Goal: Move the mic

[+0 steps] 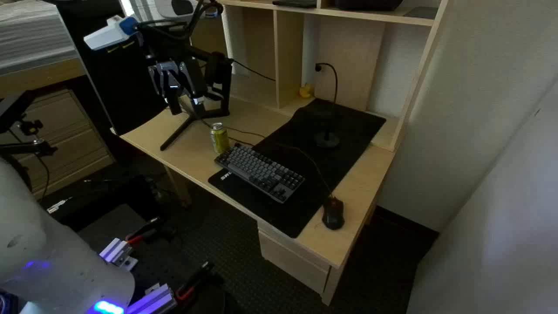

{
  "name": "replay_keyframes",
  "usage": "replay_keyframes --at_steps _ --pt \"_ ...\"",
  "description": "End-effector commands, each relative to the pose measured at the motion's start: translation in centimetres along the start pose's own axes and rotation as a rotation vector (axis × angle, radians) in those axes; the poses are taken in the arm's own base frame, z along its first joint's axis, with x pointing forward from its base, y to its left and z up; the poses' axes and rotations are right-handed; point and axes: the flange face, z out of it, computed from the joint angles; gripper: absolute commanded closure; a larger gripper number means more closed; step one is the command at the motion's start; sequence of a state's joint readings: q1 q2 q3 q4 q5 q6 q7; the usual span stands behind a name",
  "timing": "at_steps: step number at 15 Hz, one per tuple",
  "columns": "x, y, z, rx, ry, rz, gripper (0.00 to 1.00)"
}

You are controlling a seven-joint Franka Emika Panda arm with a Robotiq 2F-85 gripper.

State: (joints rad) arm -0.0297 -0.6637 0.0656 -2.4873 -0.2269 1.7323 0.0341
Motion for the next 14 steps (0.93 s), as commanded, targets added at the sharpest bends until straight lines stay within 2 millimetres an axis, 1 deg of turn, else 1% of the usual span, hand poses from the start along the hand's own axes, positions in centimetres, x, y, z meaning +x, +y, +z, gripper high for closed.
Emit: replay_keyframes --at_steps 1,6,7,9,11,13,14 --pt "0.0 0.0 -0.1 0.000 -0.001 0.000 0.00" --pt "0.0 0.0 -0.1 0.000 -0.001 0.000 0.00" --pt "0.0 0.1 0.0 -0.005 -0.005 -0.034 0.00" --pt "0.1 0.2 -0.1 -0.060 0.025 -0.014 0.00" --pt "0.2 -0.2 -0.2 0.037 0.025 0.015 0.00" --pt "0.4 -0.5 -0.3 0.094 0.056 0.051 0.00" --pt "0.6 -0.8 -0.5 0.160 0.062 0.064 0.00"
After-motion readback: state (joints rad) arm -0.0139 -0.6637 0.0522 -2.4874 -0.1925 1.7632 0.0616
